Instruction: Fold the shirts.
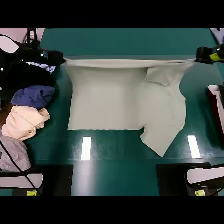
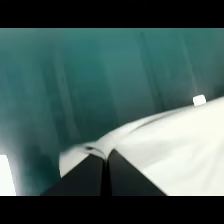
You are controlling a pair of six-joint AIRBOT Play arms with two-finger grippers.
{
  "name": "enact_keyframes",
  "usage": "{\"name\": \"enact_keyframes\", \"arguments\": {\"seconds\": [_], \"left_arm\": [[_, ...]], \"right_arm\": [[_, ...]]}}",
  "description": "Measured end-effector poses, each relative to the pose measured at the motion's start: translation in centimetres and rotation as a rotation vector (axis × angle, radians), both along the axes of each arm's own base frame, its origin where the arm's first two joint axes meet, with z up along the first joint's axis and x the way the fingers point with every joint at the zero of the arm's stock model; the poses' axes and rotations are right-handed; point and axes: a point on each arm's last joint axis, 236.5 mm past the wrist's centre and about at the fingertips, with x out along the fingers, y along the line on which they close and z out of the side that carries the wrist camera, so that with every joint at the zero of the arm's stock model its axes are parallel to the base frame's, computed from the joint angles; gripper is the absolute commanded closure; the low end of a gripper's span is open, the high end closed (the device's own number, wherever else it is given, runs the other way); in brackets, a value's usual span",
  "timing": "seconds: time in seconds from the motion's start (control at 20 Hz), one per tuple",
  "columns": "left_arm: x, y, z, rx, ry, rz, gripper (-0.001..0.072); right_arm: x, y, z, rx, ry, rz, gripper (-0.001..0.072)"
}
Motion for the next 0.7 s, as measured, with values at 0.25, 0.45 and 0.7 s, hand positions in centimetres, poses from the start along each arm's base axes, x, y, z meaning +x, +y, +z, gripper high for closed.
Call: {"name": "enact_keyframes", "arguments": {"seconds": [0.25,0.45,0.7], "left_arm": [[2.7,1.1,-0.1,0.023,-0.091,0.044,0.0686],[2.0,1.0,-3.0,0.064,-0.013,0.003,0.0686],[-2.5,1.6,-7.8,0.173,0.224,-0.103,0.0686]], "right_arm": [[3.3,0.8,-1.7,-0.022,-0.062,0.01,0.07],[2.6,1.2,-4.3,-0.022,0.018,0.026,0.0701],[-2.2,1.5,-9.4,-0.025,0.236,0.048,0.07]]}}
